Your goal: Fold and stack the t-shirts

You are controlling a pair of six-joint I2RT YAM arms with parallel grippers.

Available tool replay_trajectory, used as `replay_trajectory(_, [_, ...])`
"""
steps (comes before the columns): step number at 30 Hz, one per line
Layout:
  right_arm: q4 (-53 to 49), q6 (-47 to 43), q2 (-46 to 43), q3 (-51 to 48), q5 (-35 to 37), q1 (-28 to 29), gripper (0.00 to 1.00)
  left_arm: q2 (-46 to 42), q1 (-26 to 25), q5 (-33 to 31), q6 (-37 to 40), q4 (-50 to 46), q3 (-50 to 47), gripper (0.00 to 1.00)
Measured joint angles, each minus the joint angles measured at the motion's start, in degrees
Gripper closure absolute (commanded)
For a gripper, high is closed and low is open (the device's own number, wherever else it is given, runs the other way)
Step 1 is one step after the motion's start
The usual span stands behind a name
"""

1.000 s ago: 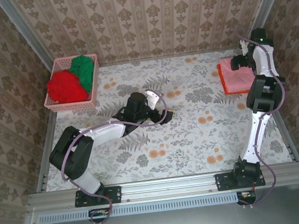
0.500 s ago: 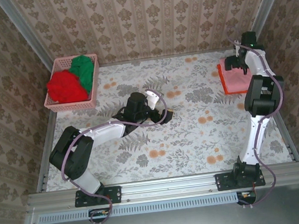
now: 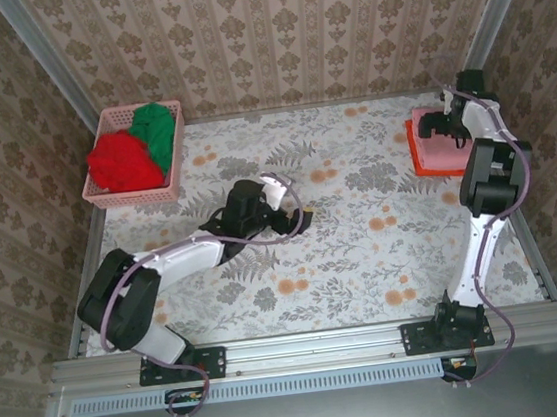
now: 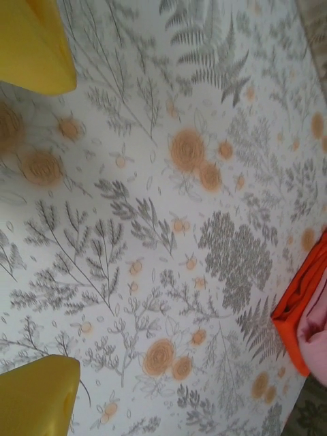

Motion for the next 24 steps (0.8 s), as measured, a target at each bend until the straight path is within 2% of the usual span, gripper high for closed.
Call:
replay_trajectory(3, [5.25,0.96,-11.43,-12.0,-1.27,0.55,0.0,-5.16,3.1,-2.8,2.27,-0.9,-2.86,0.0])
replay_trajectory(7, [14.51,2.19,-28.22,-29.0,-1.7,2.82,0.0,-12.52,9.66,-7.45,6.21,-2.6,-6.97,0.0])
replay_trajectory(9, [20.13,3.26,-37.16,-38.69,-1.27,5.75,0.0,-16.17,14.25,-9.27,7.91,-3.3,-9.53,0.0])
replay_trajectory(13, [29.53,5.38,-49.07,-54.66,0.61,13.14,0.0,-20.65,23.06,-12.92,10.01,-3.85,-14.38,0.0])
replay_trajectory(17, [40.33,7.17,-54.01,-68.87,3.39,19.96,0.0,-21.92,30.14,-15.54,11.5,-1.18,-20.55,0.0])
replay_trajectory(21, [52.87,9.09,-52.61,-79.12,6.54,20.98,0.0,-19.78,36.33,-13.86,12.5,5.57,-26.45,0.0])
replay_trajectory(24, [60.67,9.9,-50.42,-82.6,9.2,20.98,0.0,-16.17,39.98,-11.32,12.48,10.73,-27.41,0.0])
